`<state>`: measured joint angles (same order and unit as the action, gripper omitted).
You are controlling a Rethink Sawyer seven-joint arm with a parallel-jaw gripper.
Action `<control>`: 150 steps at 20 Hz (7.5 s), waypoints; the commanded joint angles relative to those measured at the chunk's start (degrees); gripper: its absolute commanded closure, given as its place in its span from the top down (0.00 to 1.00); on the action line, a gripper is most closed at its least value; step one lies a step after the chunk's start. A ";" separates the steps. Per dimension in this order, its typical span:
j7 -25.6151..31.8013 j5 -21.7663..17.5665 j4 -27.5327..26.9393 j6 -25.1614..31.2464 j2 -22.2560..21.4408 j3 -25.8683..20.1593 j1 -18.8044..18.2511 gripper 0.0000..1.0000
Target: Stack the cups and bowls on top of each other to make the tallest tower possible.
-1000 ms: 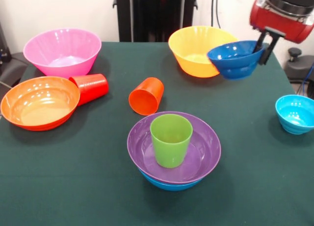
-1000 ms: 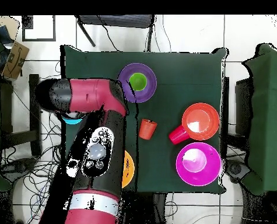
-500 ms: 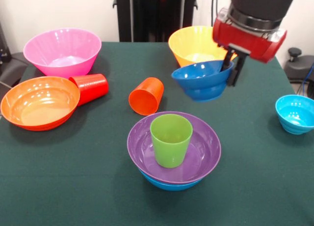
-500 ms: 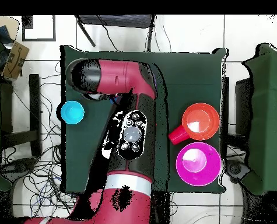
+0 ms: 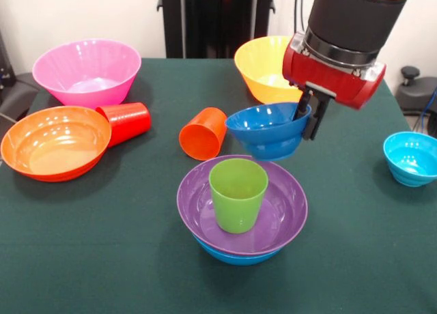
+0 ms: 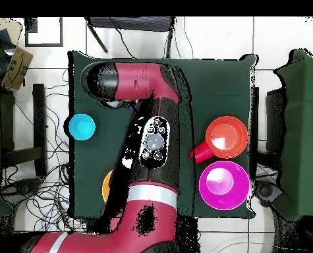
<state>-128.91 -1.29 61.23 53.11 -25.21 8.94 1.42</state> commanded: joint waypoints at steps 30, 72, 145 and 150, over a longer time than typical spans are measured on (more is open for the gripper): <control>22.29 -10.67 -11.58 12.40 6.42 -9.53 -4.20 0.00; 21.84 -10.25 -10.70 10.21 7.25 -11.30 -4.42 0.00; 26.44 -5.34 10.84 11.52 -12.65 -15.37 -6.56 1.00; 30.40 -5.93 20.73 7.31 -18.53 -16.76 -8.96 1.00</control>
<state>-119.58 -6.48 65.53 65.09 -37.98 -0.39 -5.12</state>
